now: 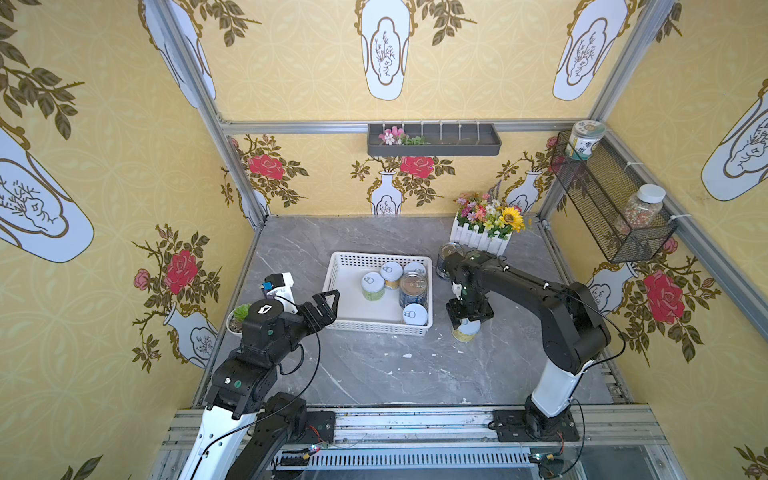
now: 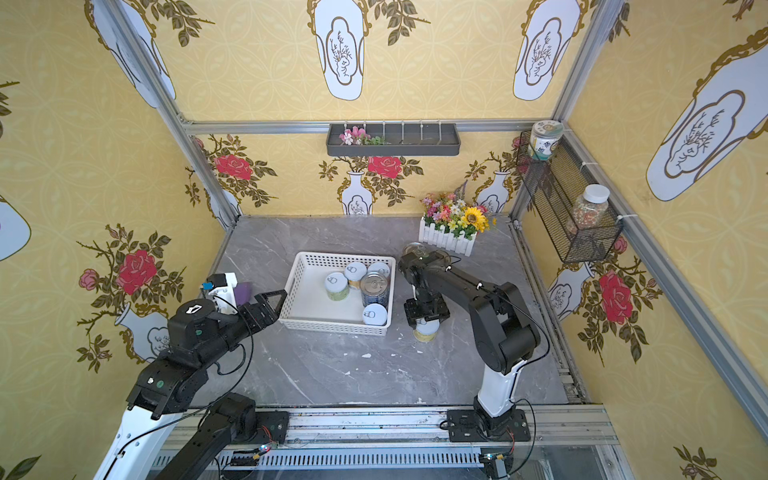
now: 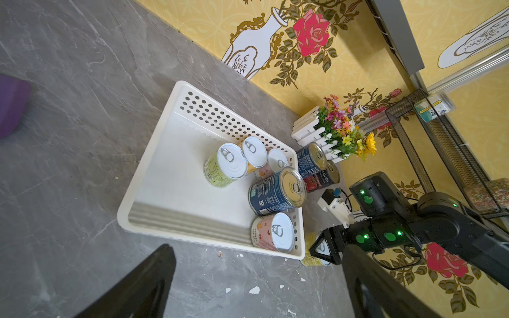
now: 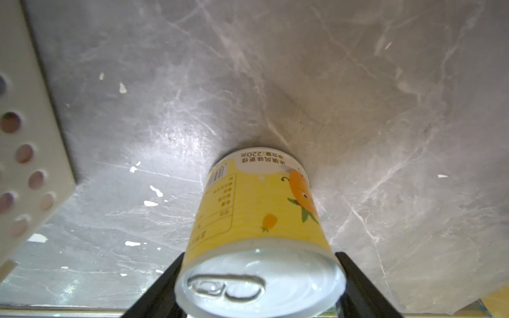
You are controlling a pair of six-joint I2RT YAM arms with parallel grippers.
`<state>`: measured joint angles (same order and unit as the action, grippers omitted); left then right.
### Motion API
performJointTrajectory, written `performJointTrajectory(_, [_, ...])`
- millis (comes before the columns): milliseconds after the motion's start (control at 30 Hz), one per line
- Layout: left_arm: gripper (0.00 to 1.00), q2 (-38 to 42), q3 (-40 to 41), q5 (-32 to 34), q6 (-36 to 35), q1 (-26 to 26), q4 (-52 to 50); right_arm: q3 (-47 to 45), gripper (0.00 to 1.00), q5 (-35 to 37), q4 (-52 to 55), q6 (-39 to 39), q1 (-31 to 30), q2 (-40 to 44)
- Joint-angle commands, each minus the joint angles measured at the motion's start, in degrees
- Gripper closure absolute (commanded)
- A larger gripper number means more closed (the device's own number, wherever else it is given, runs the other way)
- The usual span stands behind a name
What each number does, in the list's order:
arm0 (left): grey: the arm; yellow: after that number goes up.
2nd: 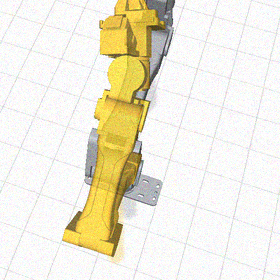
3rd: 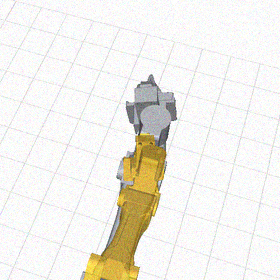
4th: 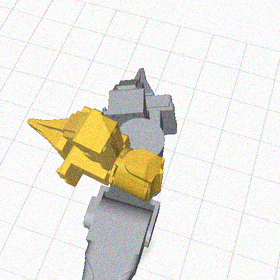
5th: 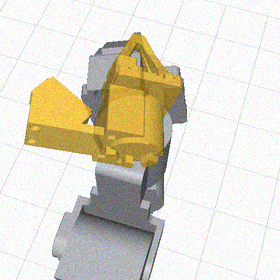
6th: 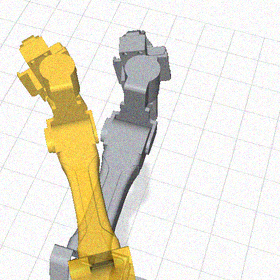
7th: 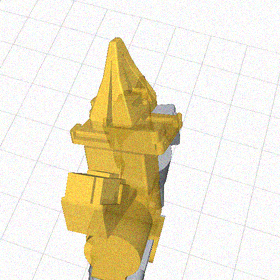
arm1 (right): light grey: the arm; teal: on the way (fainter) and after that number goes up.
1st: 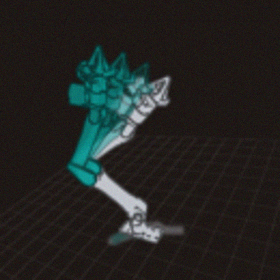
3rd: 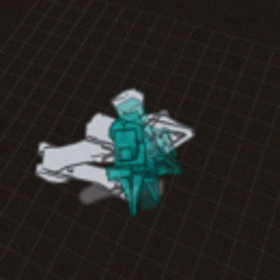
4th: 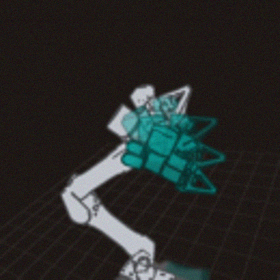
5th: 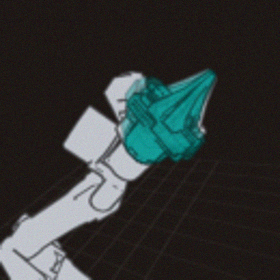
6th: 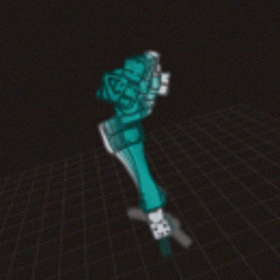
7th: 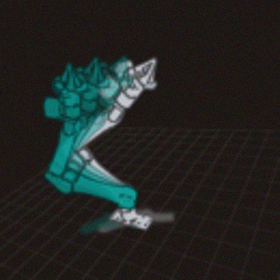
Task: Put the canned food in the basket
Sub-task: Pick up the canned food from the center of the board, then place the canned food in the basket.
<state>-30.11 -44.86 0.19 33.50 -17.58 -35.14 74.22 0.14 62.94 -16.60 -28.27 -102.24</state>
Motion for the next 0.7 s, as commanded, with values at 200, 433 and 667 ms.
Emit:
performJointTrajectory(200, [0.0, 0.12, 0.21, -1.06, -0.27, 0.01, 1.12, 17.88, 0.34, 10.42, 15.53, -7.47, -11.57, 2.4])
performJointTrajectory(433, [0.0, 0.14, 0.3, -1.41, -0.32, 0.01, 1.27, 40.58, 0.38, 11.38, 25.47, -10.24, -20.91, -4.88])
performJointTrajectory(667, [0.0, 0.73, 0.26, -1.12, -0.45, 0.02, 1.31, 61.53, 0.39, 8.97, 28.78, -10.58, -27.9, -20.19])
